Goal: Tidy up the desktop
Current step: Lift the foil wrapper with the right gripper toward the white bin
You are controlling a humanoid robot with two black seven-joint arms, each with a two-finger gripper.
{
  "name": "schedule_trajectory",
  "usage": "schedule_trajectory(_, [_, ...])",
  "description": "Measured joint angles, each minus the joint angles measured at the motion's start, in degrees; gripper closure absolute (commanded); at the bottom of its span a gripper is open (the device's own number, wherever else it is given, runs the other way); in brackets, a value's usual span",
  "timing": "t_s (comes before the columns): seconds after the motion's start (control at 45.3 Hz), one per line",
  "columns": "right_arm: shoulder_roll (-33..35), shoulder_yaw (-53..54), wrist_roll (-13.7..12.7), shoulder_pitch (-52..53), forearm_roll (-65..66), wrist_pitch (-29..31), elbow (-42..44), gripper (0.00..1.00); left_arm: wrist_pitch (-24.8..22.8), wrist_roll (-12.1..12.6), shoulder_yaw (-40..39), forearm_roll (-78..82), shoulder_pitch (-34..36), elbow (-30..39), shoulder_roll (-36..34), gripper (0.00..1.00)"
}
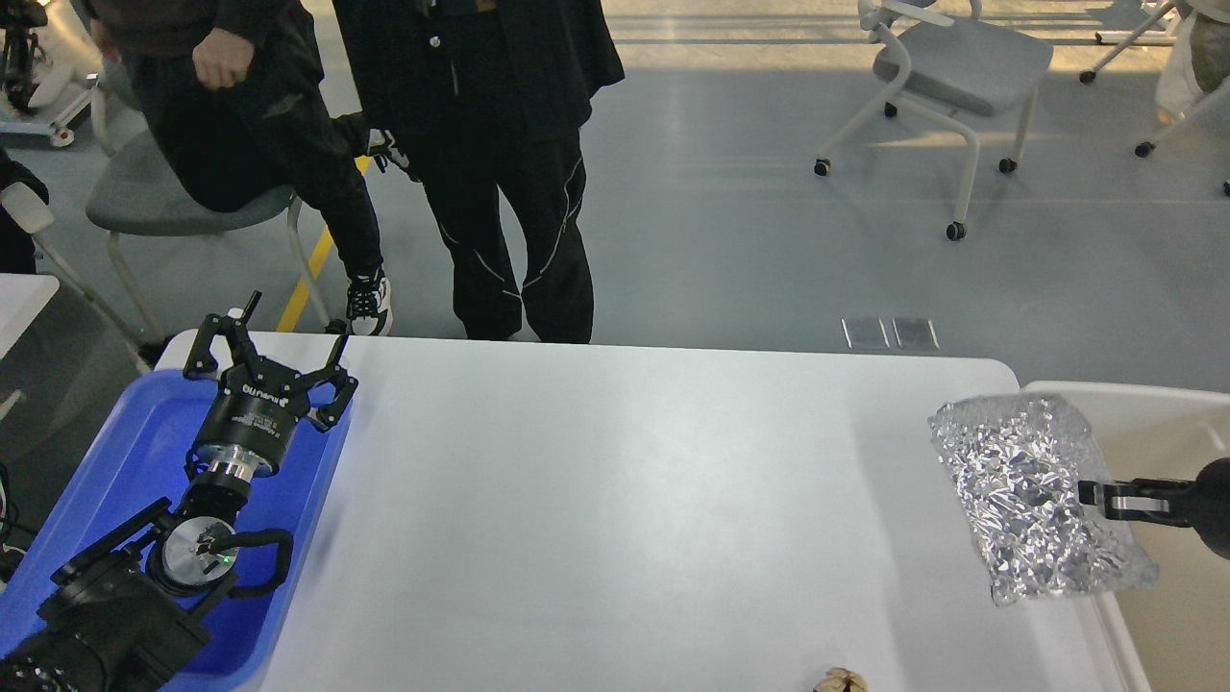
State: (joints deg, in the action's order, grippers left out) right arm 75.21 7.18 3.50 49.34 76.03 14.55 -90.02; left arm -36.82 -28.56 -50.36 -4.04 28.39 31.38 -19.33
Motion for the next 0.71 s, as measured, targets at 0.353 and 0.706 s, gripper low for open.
schedule_trajectory(0.353, [6.3, 0.2, 0.0, 12.5, -4.6, 11.7, -4.5, 1.00, 0.0, 0.0, 0.0, 0.0, 0.0, 0.0, 0.0, 0.00])
schedule_trajectory(0.706, [8.5, -0.9, 0.0, 16.2, -8.2, 13.1, -3.7, 1.00, 0.0, 0.0, 0.0, 0.0, 0.0, 0.0, 0.0, 0.00])
